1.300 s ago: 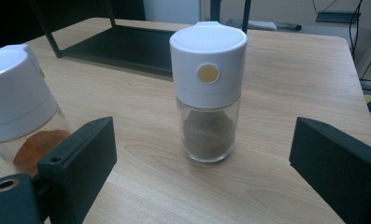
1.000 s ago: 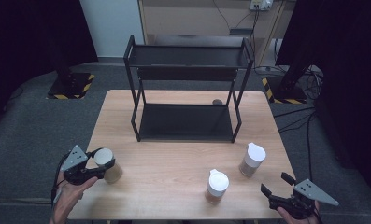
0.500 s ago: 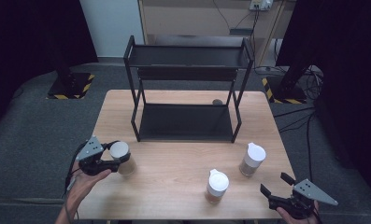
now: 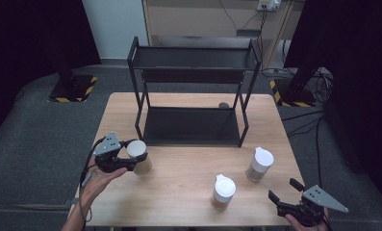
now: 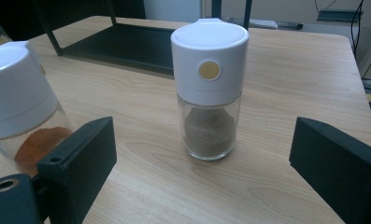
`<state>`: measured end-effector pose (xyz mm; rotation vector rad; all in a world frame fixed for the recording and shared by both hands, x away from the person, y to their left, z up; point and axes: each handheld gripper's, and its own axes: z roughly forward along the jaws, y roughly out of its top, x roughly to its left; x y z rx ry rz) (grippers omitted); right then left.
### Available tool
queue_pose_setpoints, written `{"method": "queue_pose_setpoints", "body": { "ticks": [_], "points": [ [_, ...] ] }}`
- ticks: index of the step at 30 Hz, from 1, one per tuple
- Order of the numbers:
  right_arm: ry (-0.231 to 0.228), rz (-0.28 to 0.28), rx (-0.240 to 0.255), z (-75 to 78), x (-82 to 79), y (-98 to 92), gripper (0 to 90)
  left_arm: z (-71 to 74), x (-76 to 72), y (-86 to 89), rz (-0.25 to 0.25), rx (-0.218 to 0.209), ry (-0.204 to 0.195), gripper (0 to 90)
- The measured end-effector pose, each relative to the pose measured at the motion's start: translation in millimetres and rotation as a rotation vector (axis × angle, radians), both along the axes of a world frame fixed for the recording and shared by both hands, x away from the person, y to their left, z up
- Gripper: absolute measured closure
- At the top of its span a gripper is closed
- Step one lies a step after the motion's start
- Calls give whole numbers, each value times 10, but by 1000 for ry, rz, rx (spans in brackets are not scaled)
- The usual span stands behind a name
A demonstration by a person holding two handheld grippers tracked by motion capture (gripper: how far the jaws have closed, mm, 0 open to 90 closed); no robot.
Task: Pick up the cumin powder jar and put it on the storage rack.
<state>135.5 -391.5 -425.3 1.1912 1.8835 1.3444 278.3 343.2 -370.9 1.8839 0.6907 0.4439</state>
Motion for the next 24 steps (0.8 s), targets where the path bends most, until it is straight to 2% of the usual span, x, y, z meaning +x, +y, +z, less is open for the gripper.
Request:
{"method": "queue_pose_setpoints", "body": {
  "ticks": [10,24],
  "points": [
    [1,-2,1,-3,-11,-6,76,111,200,-129,-12,-6,0,325],
    [0,0,3,-5,-11,-12,77,290,547,-362,11,-3,2,325]
  ]
}}
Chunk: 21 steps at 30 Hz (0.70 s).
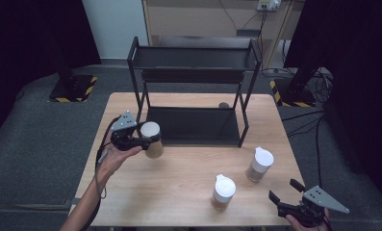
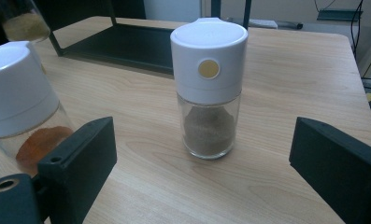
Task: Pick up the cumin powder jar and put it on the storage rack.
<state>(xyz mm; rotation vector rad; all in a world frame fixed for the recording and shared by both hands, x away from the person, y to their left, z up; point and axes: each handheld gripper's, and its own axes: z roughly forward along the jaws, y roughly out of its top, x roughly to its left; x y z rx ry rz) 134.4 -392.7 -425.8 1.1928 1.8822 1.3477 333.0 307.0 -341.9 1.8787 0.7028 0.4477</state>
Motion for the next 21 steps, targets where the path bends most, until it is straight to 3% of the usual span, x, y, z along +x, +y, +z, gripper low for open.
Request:
{"method": "queue_pose_setpoints", "body": {
  "ticks": [10,21],
  "points": [
    [2,-2,3,-2,1,-5,77,92,234,-173,55,0,-12,325],
    [2,-1,8,-6,1,-16,77,98,500,-371,122,-6,-22,325]
  ]
}}
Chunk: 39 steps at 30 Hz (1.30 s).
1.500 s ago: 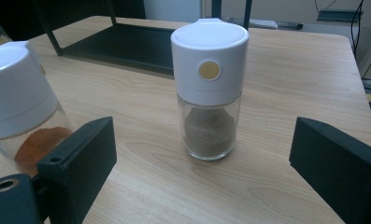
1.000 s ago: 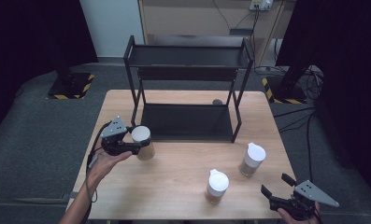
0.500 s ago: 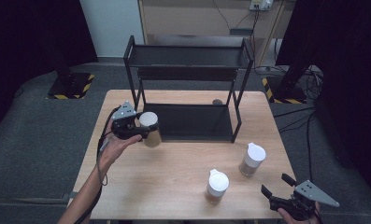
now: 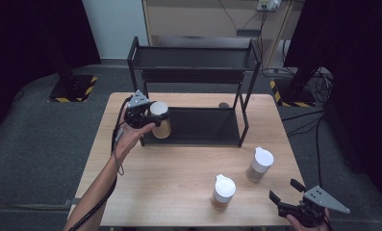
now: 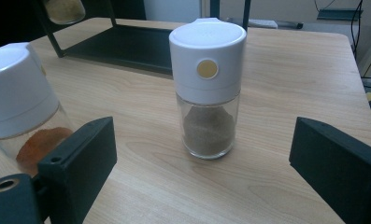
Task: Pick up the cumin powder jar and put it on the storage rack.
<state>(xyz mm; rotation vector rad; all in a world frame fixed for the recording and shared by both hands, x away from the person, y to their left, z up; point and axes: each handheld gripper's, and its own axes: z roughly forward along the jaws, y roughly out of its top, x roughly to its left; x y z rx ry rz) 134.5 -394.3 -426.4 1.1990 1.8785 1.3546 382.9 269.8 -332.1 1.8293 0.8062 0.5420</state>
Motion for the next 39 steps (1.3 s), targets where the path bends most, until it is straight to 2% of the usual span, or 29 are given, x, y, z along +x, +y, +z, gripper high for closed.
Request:
{"method": "queue_pose_setpoints", "body": {
  "ticks": [5,9,12,16,25,39],
  "points": [
    [0,0,4,-1,-2,-4,77,-65,113,-69,43,-35,13,325],
    [0,3,4,-2,1,-6,77,-133,171,-161,80,-27,1,325],
    [-1,3,7,-3,-4,-11,77,-201,211,-204,101,-34,4,325],
    [-1,2,10,-6,-3,-18,77,-273,252,-258,129,-21,16,325],
    [0,3,13,-7,-5,-22,77,-435,307,-289,155,-14,37,325],
    [-1,3,15,-7,-7,-26,77,-577,340,-346,180,3,65,325]
  ]
}}
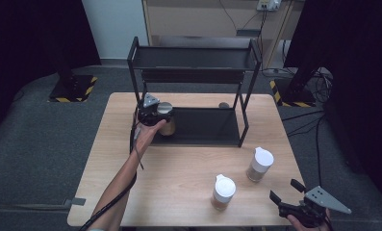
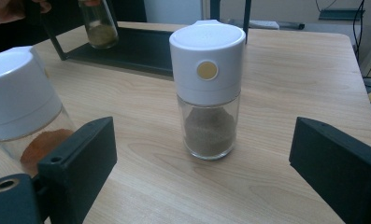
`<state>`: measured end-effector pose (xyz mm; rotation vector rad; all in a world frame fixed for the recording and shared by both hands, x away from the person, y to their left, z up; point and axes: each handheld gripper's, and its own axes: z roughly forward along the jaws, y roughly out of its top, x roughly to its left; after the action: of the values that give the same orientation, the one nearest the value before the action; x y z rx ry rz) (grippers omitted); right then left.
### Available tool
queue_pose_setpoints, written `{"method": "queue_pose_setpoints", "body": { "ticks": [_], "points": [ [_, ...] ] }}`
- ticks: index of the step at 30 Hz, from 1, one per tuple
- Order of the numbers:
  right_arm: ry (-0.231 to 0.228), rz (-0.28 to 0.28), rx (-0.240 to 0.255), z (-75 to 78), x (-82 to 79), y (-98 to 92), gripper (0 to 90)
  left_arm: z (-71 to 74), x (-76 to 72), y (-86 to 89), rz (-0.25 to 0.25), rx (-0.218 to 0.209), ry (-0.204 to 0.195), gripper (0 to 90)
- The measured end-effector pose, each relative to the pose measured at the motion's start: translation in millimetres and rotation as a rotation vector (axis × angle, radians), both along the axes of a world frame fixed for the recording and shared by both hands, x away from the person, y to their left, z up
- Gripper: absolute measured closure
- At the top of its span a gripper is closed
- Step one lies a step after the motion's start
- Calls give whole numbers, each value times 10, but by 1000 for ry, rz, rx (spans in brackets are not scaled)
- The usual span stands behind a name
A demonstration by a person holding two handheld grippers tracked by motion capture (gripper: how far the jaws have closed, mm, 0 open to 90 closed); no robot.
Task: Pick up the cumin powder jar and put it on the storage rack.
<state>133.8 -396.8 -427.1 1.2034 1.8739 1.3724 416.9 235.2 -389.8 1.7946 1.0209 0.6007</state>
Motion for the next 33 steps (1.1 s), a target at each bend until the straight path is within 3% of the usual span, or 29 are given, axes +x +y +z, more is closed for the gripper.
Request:
{"method": "queue_pose_setpoints", "body": {
  "ticks": [13,23,25,28,33],
  "points": [
    [3,3,2,-1,8,-2,77,-58,7,6,9,-15,10,324],
    [3,4,1,0,5,-1,77,-87,-13,-6,6,-9,-8,317],
    [3,4,1,0,5,-2,77,-84,-18,-12,19,-20,-10,204],
    [2,4,2,0,3,-2,77,-61,-22,6,17,-42,-26,161],
    [1,5,2,-1,4,-2,77,51,2,20,13,-39,-14,103]
  ]
}}
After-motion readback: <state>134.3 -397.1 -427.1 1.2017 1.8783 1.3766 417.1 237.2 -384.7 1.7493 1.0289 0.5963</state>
